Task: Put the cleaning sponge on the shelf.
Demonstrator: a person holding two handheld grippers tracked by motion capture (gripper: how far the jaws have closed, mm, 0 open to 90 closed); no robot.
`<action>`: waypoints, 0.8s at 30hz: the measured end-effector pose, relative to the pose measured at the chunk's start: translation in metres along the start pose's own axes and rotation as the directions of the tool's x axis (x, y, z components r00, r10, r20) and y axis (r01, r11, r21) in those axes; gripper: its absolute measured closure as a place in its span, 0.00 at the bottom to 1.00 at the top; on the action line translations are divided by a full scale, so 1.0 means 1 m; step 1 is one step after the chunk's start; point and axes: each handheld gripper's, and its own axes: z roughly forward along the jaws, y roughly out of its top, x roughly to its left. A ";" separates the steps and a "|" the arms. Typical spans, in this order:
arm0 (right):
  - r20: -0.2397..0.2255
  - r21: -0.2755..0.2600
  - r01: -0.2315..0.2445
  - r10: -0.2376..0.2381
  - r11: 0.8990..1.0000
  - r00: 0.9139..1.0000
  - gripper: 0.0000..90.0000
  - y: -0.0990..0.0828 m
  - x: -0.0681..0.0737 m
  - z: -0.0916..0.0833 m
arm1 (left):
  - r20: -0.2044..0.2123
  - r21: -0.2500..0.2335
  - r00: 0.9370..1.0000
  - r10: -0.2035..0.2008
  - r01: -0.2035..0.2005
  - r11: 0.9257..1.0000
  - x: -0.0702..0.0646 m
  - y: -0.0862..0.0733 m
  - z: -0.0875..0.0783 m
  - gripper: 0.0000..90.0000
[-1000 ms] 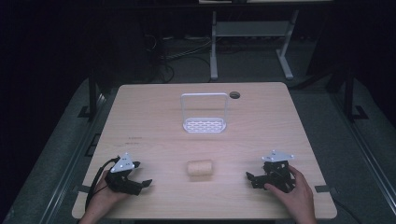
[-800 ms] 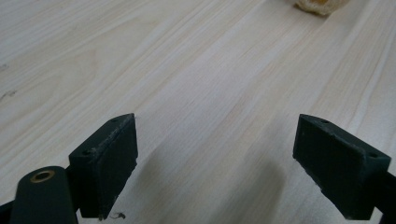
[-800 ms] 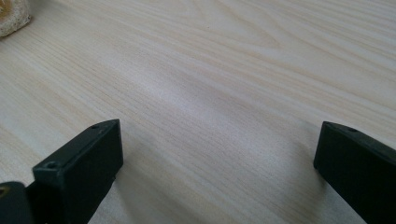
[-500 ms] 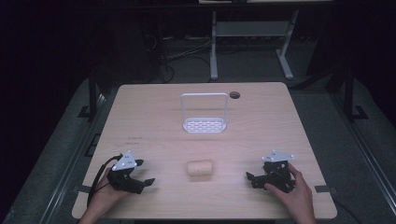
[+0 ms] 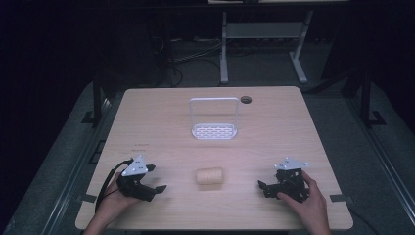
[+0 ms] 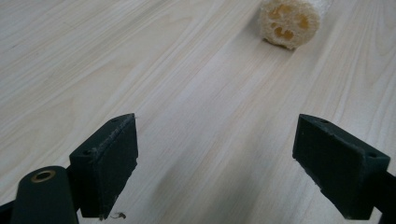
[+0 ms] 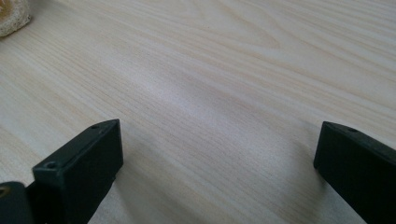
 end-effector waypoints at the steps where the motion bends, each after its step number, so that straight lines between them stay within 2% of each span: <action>1: 0.000 0.000 0.000 0.000 1.000 1.000 0.01 0.000 0.000 0.000 | 0.002 0.000 1.000 0.014 -0.014 1.000 0.000 0.002 0.000 0.15; 8: 0.000 0.000 0.000 0.000 1.000 1.000 0.01 0.000 0.000 0.000 | 0.015 -0.021 1.000 0.027 -0.026 0.999 -0.002 0.011 0.001 0.15; 15: 0.000 0.000 0.000 0.000 1.000 1.000 0.01 0.000 0.000 0.000 | 0.047 -0.041 0.998 0.045 -0.043 0.998 -0.003 0.023 0.006 0.15; 24: 0.000 0.000 0.000 0.000 1.000 1.000 0.01 0.000 0.000 0.000 | 0.067 -0.041 0.996 0.066 -0.063 0.997 -0.005 0.031 0.012 0.15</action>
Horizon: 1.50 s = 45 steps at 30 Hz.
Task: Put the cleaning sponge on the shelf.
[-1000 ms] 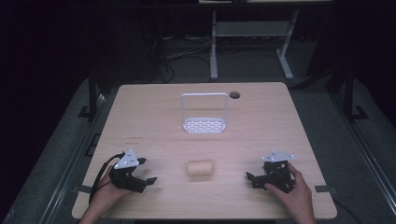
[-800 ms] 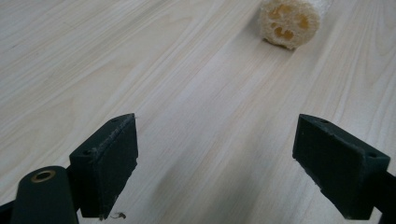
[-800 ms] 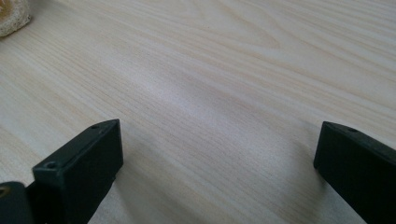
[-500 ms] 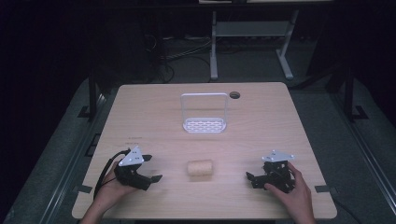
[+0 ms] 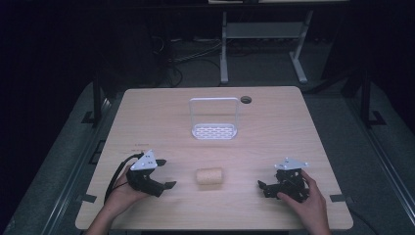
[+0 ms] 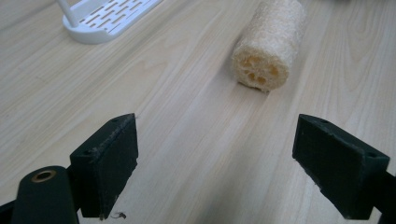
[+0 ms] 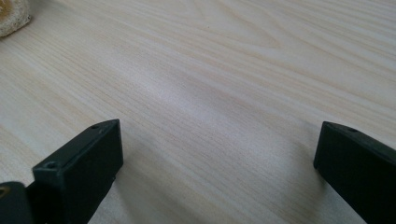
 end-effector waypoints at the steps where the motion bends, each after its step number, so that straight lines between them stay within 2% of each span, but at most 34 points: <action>1: 0.000 0.000 0.000 0.000 1.000 1.000 0.01 0.000 0.000 0.000 | 0.003 -0.001 1.000 0.003 -0.003 1.000 0.000 0.001 0.001 0.15; 5: 0.000 0.000 0.000 0.000 1.000 1.000 0.01 0.000 0.000 0.000 | 0.014 0.002 1.000 0.024 -0.024 1.000 0.000 0.008 0.004 0.15; 24: 0.000 0.000 0.000 0.000 1.000 1.000 0.01 0.000 0.000 0.000 | 0.068 -0.001 0.996 0.059 -0.060 0.998 0.000 0.024 0.013 0.15; 25: 0.000 0.000 0.000 0.000 1.000 1.000 0.01 0.000 0.000 0.000 | 0.073 0.011 0.995 0.073 -0.074 0.997 0.001 0.026 0.015 0.15; 33: -0.001 0.000 0.000 0.000 1.000 1.000 0.01 0.000 0.000 0.000 | 0.106 0.014 0.990 0.094 -0.096 0.995 0.003 0.037 0.019 0.15; 34: 0.000 0.000 0.000 0.000 1.000 1.000 0.01 0.000 0.000 0.000 | 0.106 0.019 0.989 0.106 -0.109 0.994 0.004 0.038 0.020 0.15; 45: 0.000 0.000 0.000 0.000 1.000 1.000 0.01 0.000 0.000 0.000 | 0.145 0.023 0.981 0.133 -0.137 0.990 0.003 0.048 0.029 0.15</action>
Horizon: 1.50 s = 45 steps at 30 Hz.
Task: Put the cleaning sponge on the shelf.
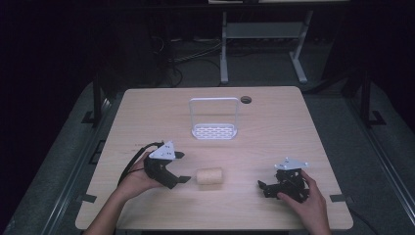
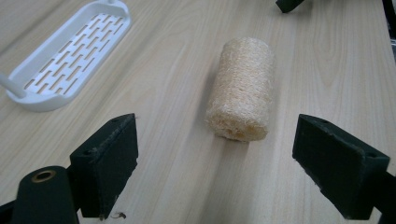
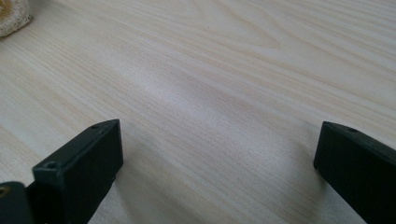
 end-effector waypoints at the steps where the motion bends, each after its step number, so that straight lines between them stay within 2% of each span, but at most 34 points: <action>1: 0.000 0.000 0.000 0.000 1.000 1.000 0.01 0.000 0.000 0.000 | 0.000 0.000 1.000 0.000 0.000 1.000 0.000 0.000 0.000 0.15; 2: 0.000 0.000 0.000 0.000 1.000 1.000 0.01 0.000 0.000 0.000 | 0.008 0.010 1.000 0.013 -0.013 1.000 0.000 0.001 0.002 0.15; 14: 0.000 0.000 0.000 0.000 1.000 1.000 0.01 0.000 0.000 0.000 | 0.043 0.028 0.998 0.034 -0.035 0.999 0.003 0.011 0.015 0.15; 27: 0.000 0.000 0.000 0.000 1.000 1.000 0.01 0.000 0.000 0.000 | 0.083 0.016 0.996 0.032 -0.033 0.999 0.004 0.015 0.029 0.15; 30: 0.000 0.000 0.000 0.000 1.000 1.000 0.01 0.000 0.000 0.000 | 0.095 0.034 0.994 0.052 -0.056 0.998 0.004 0.018 0.036 0.15; 45: 0.000 0.000 0.000 0.000 1.000 1.000 0.01 0.000 0.000 0.000 | 0.120 0.053 0.989 0.081 -0.088 0.995 0.001 0.031 0.056 0.16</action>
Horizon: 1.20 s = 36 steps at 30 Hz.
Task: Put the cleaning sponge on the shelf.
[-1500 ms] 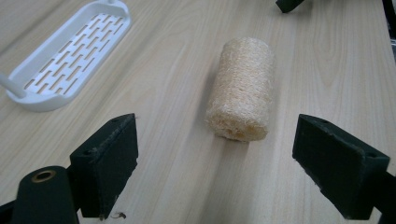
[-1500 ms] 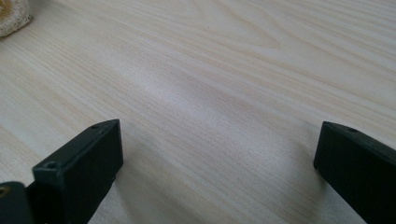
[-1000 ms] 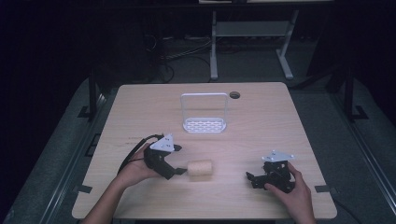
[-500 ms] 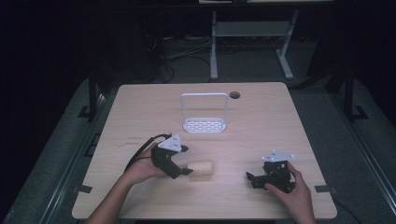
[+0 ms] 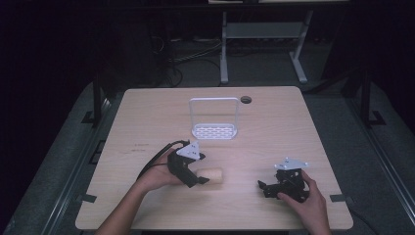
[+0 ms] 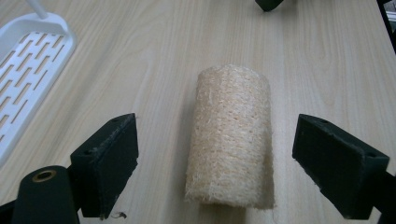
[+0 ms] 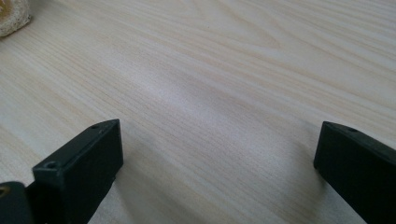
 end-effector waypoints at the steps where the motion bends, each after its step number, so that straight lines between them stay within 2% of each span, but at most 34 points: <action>1: 0.000 0.000 0.000 0.000 1.000 1.000 0.01 0.000 0.000 0.000 | 0.002 0.000 1.000 0.000 0.000 1.000 0.000 0.000 0.001 0.16; 12: 0.000 0.000 0.000 0.000 1.000 1.000 0.01 0.000 0.000 0.000 | 0.024 0.018 1.000 0.007 -0.007 1.000 0.000 -0.001 0.012 0.16; 19: 0.000 0.000 0.000 0.000 1.000 1.000 0.01 0.000 0.000 0.000 | 0.038 0.054 0.999 0.034 -0.036 0.998 -0.004 0.001 0.022 0.16; 27: 0.000 0.000 0.000 0.000 1.000 1.000 0.01 0.000 0.000 0.000 | 0.044 0.094 0.998 0.046 -0.050 0.994 -0.006 0.002 0.032 0.16; 36: 0.000 0.000 0.000 0.000 1.000 1.000 0.01 0.000 0.000 0.000 | 0.053 0.115 0.997 0.047 -0.053 0.992 -0.007 0.001 0.040 0.16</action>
